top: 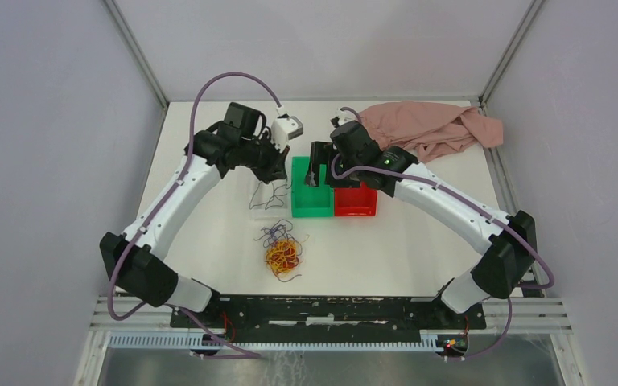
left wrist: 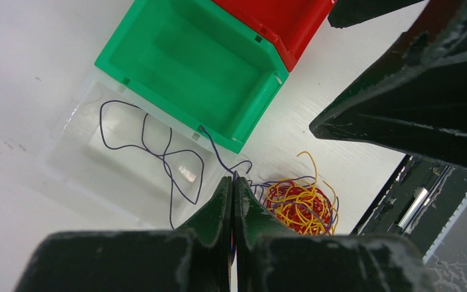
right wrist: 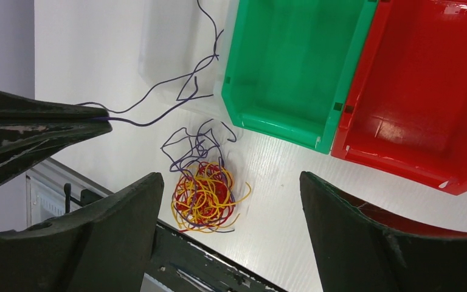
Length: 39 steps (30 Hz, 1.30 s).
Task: Untangle the cables
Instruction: Place the cable in the bin.
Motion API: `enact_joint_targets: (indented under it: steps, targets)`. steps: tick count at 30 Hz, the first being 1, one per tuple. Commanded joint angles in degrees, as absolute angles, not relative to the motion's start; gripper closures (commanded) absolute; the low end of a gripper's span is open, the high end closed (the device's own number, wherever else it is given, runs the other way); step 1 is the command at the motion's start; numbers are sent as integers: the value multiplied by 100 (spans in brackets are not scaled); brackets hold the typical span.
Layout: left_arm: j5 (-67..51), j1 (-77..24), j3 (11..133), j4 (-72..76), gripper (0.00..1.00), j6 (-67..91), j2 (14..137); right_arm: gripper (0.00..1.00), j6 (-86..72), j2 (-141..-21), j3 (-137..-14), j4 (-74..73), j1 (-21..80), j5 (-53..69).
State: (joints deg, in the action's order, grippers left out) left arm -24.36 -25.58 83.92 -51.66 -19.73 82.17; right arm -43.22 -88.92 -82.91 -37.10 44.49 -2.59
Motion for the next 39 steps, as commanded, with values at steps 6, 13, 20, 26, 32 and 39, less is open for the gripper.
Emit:
enact_joint_targets:
  steps: [6, 13, 20, 26, 32, 39]
  targets:
    - [-2502, -2634, 8421, -4948, 97, -1934, 8491, 10, -3924, -8685, -8323, -3437, 4421, -566]
    - [-2386, -2633, 8227, -5016, 96, -2301, 8348, 10, -3780, -8641, -8314, -3436, 4425, -624]
    - [-1830, -2634, 8232, -4879, 97, -2375, 8429, 11, -3673, -8438, -8055, -3180, 4421, -589]
    - [-1118, -2631, 9178, -4901, 97, -2391, 8803, 10, -3638, -8388, -7959, -2988, 4425, -470]
    - [-511, -2640, 9203, -4876, 97, -2678, 9237, 10, -3780, -8408, -7860, -2732, 4421, -405]
    - [-356, -2637, 8771, -4817, 97, -2757, 9711, 11, -3832, -8411, -7752, -2609, 4421, -472]
